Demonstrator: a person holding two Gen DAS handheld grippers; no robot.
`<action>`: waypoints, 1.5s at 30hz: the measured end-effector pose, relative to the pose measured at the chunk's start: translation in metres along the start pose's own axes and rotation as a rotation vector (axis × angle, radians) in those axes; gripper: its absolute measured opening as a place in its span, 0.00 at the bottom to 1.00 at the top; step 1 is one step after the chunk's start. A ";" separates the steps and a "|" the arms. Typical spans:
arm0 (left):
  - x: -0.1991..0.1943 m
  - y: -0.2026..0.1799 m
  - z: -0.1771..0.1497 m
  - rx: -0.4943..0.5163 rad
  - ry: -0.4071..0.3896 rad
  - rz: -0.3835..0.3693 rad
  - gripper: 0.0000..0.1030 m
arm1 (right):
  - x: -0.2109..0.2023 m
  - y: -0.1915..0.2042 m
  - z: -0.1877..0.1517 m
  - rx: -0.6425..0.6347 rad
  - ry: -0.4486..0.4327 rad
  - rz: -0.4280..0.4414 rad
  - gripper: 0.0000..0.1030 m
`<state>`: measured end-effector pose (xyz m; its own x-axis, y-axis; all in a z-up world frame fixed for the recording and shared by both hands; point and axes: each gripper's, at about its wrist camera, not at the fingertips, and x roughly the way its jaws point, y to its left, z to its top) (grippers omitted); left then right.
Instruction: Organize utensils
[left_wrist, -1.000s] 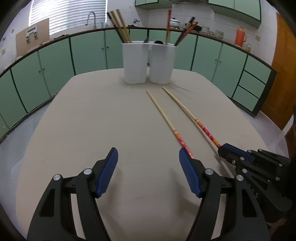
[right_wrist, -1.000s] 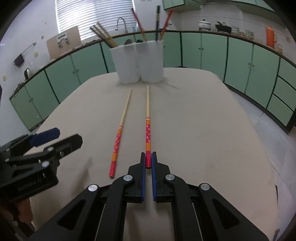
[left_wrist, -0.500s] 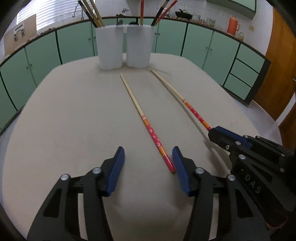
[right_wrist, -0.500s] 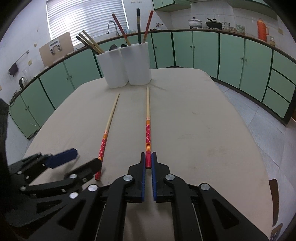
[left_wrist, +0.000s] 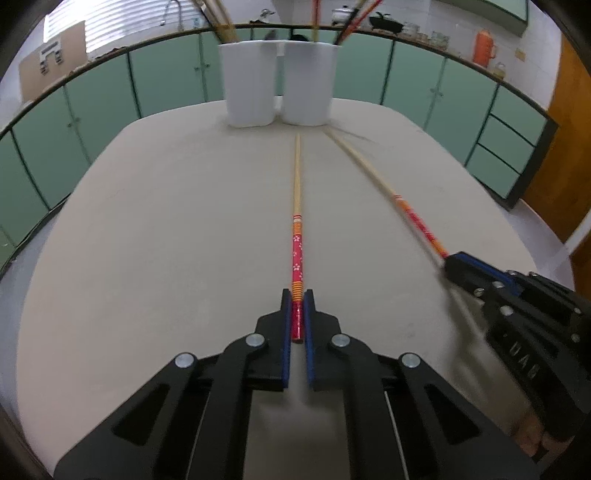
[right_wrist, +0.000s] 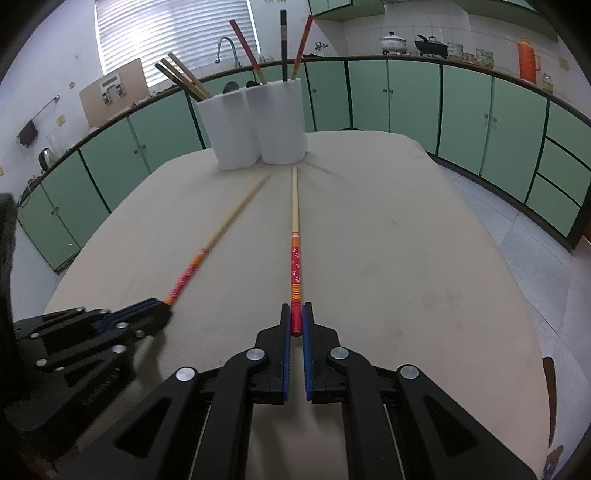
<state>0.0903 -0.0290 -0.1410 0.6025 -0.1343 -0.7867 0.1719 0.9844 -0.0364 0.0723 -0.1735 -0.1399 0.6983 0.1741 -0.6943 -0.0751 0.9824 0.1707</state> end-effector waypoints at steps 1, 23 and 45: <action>-0.001 0.005 0.000 -0.013 0.003 0.012 0.05 | 0.000 -0.001 0.000 0.003 0.003 -0.004 0.06; 0.001 0.065 0.001 -0.126 -0.025 -0.019 0.13 | 0.012 -0.006 0.003 -0.045 0.043 0.018 0.17; 0.007 0.054 0.009 -0.116 0.012 0.019 0.13 | 0.005 -0.011 -0.002 -0.073 0.063 0.052 0.22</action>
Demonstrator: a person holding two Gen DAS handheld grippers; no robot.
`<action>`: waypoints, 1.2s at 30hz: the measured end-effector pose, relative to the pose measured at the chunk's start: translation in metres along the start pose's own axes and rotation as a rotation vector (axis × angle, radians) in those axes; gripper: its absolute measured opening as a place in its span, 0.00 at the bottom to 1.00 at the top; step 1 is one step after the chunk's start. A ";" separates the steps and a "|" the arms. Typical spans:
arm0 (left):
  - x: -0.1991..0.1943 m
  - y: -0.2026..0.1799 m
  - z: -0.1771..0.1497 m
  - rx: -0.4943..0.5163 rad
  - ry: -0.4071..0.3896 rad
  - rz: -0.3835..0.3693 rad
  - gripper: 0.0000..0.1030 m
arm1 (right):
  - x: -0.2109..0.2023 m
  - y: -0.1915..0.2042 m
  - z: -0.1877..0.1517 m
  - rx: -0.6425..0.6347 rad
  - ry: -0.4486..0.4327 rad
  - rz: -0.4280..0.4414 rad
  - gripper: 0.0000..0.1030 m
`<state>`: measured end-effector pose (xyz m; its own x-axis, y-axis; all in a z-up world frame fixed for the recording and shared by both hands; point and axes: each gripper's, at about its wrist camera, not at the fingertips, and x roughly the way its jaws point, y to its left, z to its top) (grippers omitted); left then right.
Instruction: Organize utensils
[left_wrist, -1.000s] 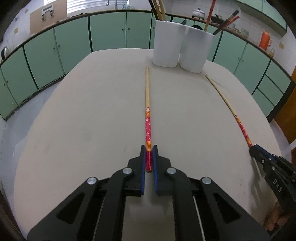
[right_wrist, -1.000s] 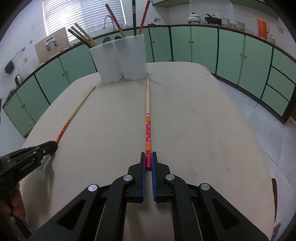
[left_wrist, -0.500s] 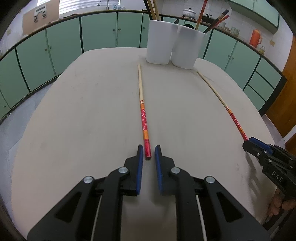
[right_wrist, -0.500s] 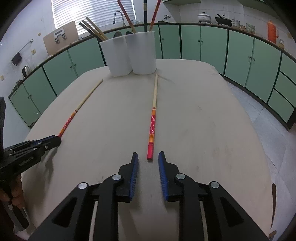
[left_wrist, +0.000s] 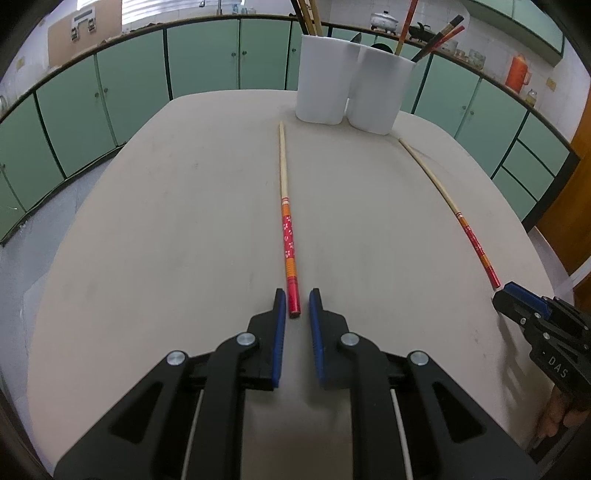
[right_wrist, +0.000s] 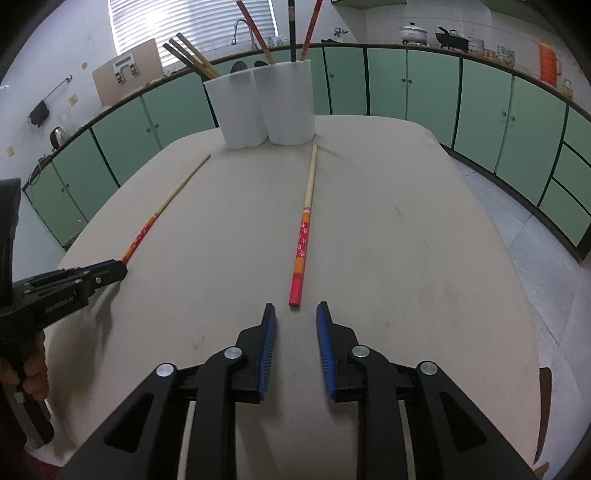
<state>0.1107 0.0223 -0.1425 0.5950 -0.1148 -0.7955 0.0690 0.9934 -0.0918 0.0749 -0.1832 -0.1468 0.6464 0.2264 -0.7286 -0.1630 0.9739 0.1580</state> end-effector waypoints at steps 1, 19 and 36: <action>0.000 0.000 0.000 0.001 0.000 0.000 0.13 | 0.000 0.000 0.000 0.001 -0.002 0.000 0.22; -0.001 0.010 -0.001 -0.007 -0.003 -0.036 0.13 | 0.008 0.002 0.004 -0.033 -0.027 -0.036 0.06; -0.001 0.001 -0.002 0.007 -0.012 -0.002 0.14 | 0.010 0.001 0.005 -0.018 -0.026 -0.031 0.06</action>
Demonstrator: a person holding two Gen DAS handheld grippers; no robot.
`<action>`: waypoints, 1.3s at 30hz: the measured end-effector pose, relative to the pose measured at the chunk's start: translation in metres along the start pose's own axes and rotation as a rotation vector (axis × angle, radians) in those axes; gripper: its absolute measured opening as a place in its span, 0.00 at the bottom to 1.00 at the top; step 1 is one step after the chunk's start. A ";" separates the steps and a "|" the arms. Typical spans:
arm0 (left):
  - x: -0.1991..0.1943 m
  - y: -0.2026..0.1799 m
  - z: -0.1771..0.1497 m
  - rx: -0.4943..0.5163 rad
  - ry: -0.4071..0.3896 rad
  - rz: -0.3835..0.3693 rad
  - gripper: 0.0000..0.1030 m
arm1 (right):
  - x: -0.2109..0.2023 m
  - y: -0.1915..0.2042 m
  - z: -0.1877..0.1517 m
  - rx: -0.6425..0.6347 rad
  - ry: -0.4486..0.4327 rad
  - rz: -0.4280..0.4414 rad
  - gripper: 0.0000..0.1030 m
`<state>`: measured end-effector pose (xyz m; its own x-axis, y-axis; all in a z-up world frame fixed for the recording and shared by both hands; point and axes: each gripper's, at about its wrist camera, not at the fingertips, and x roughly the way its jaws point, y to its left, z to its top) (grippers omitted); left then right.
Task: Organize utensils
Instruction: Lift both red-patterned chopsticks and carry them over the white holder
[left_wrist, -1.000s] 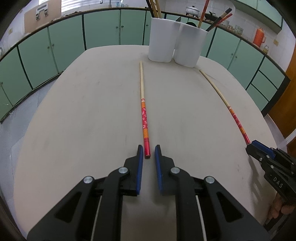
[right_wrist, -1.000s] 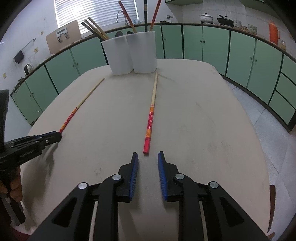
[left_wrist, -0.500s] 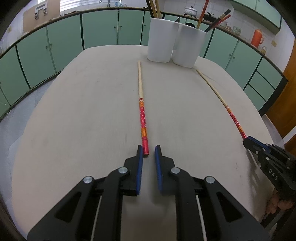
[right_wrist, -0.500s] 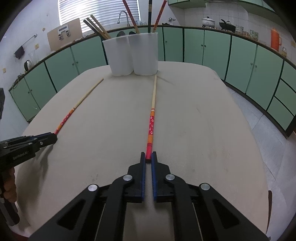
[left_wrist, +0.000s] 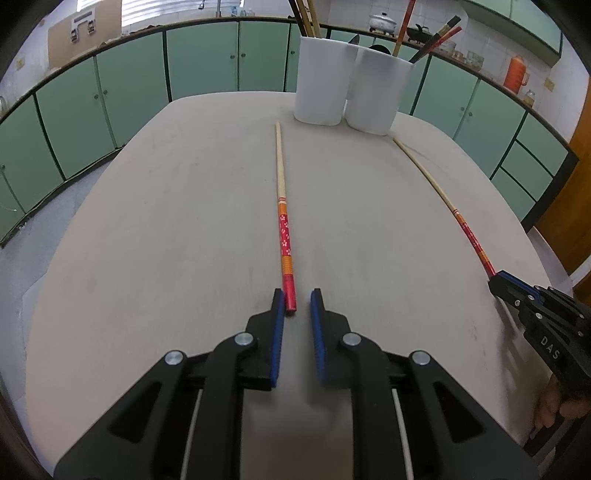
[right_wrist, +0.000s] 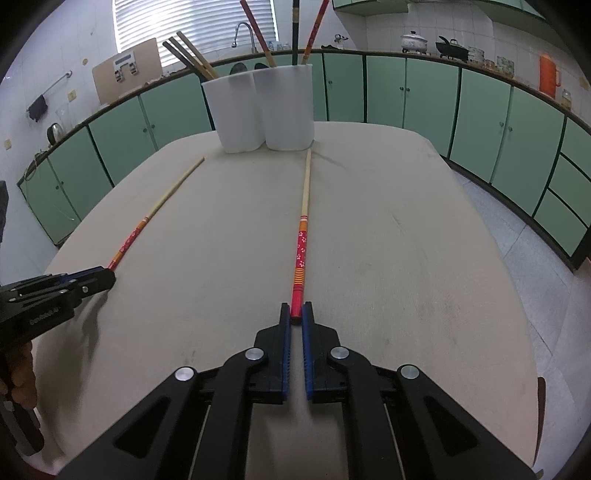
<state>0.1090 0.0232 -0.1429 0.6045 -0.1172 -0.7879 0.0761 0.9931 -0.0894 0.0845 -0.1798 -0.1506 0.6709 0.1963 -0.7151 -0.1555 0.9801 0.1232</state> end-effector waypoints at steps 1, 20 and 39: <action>0.000 -0.001 -0.001 0.005 -0.002 0.004 0.14 | 0.000 0.000 0.000 0.001 0.000 -0.001 0.06; -0.079 -0.009 0.031 0.082 -0.189 0.087 0.05 | -0.057 -0.017 0.038 -0.005 -0.125 -0.019 0.06; -0.154 -0.031 0.135 0.098 -0.423 -0.084 0.05 | -0.134 -0.021 0.183 -0.134 -0.273 0.107 0.06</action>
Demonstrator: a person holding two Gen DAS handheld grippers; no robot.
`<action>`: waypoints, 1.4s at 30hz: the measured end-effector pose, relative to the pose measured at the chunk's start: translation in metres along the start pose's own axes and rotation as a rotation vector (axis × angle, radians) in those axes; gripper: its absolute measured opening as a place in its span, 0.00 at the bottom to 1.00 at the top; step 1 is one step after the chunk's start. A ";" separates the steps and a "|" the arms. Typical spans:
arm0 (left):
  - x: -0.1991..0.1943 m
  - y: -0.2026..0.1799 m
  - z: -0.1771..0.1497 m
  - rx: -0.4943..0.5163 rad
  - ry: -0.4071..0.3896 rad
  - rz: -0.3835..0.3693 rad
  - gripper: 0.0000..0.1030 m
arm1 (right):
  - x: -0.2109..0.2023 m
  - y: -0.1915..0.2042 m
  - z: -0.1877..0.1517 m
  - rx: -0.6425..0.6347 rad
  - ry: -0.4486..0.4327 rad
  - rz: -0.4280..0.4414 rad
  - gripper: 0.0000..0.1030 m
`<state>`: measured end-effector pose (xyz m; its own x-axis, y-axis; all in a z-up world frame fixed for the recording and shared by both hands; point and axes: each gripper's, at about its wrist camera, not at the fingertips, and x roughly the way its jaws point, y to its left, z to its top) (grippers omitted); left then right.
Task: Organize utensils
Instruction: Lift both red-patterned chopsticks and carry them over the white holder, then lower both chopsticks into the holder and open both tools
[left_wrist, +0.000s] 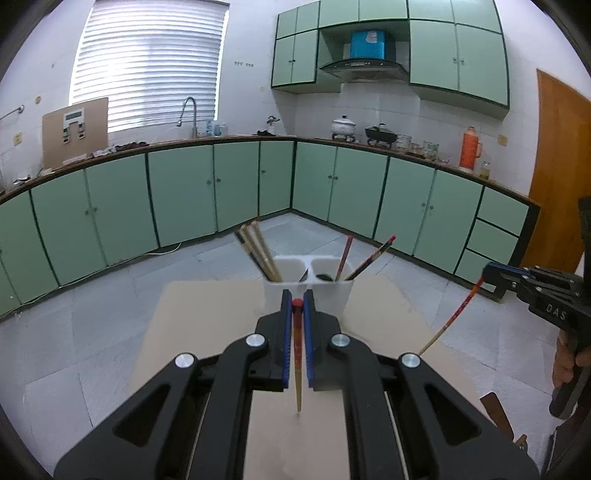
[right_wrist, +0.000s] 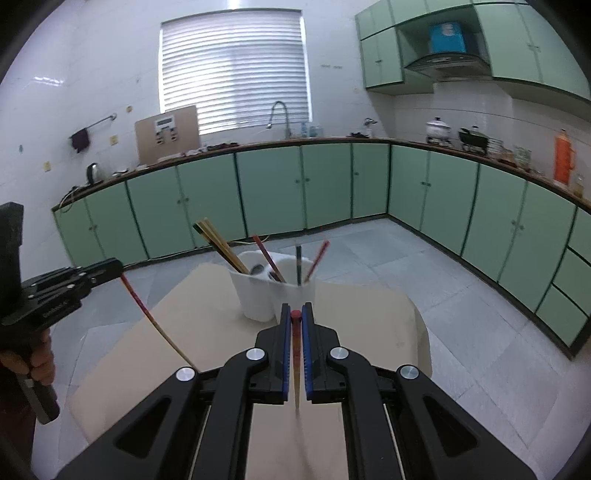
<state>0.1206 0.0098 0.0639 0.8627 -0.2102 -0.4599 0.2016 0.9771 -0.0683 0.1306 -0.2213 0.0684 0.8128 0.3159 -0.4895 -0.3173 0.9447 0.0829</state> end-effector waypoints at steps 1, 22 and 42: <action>0.000 -0.001 0.004 0.002 -0.005 -0.010 0.05 | -0.001 -0.001 0.004 -0.001 -0.001 0.007 0.06; 0.032 -0.017 0.155 0.057 -0.264 0.007 0.05 | 0.022 -0.021 0.159 -0.089 -0.196 -0.007 0.06; 0.157 0.017 0.104 0.044 -0.027 0.036 0.12 | 0.138 -0.029 0.107 -0.031 0.033 0.054 0.20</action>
<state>0.3082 -0.0101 0.0827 0.8817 -0.1765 -0.4376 0.1900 0.9817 -0.0131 0.3040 -0.1958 0.0912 0.7776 0.3628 -0.5135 -0.3754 0.9231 0.0837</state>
